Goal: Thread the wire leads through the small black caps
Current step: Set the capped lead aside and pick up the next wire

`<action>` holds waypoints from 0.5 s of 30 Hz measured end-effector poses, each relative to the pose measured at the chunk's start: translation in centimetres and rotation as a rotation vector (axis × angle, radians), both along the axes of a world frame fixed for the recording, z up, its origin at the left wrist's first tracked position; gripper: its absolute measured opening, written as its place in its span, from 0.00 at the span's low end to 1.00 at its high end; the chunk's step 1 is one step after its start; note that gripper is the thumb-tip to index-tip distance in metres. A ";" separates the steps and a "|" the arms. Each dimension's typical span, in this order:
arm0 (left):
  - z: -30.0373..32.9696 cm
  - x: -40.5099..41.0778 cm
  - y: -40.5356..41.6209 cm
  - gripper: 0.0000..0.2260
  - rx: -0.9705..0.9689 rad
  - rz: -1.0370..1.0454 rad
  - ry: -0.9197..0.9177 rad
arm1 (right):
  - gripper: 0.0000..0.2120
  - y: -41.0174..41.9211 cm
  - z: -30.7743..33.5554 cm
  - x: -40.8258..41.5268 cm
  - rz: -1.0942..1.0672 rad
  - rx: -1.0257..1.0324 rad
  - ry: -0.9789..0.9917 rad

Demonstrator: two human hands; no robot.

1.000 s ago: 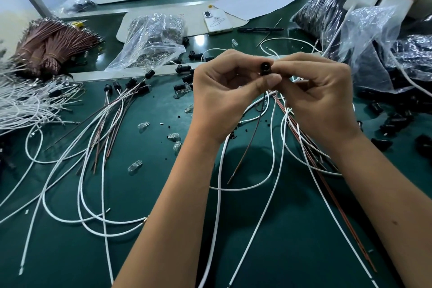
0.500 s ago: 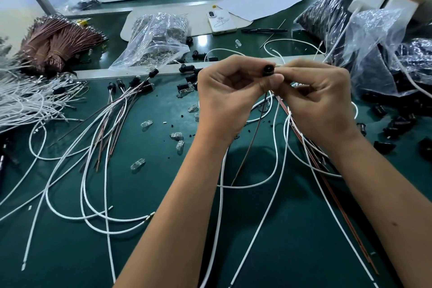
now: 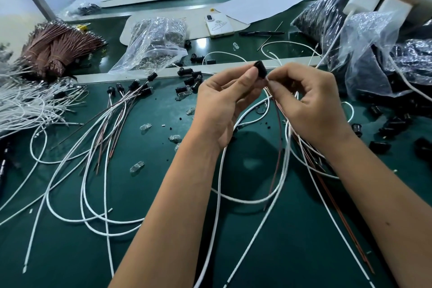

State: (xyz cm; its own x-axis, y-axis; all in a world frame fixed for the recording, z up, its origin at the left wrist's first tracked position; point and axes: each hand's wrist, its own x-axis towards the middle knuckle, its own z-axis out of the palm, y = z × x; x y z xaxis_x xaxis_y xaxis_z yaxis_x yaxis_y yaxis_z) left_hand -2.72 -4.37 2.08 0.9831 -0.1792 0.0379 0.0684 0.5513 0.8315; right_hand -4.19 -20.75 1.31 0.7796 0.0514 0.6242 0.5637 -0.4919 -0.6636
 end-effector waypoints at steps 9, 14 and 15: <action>0.0 0.2 0.3 0.06 -0.062 -0.029 0.105 | 0.06 0.6 0.8 -0.9 -0.090 -0.050 -0.050; 0.1 0.2 0.2 0.07 -0.106 -0.057 0.127 | 0.06 0.9 1.0 -1.1 -0.090 -0.045 -0.067; 0.1 0.2 0.1 0.06 -0.102 -0.052 0.119 | 0.06 0.9 1.0 -1.1 -0.089 -0.046 -0.069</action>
State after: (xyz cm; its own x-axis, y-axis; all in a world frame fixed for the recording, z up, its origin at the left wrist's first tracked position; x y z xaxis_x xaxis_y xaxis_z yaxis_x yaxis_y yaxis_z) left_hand -2.56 -4.25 2.14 0.9712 -0.2312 -0.0575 0.1937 0.6257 0.7557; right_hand -5.29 -19.88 2.30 0.7374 0.0137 0.6753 0.5602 -0.5711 -0.6000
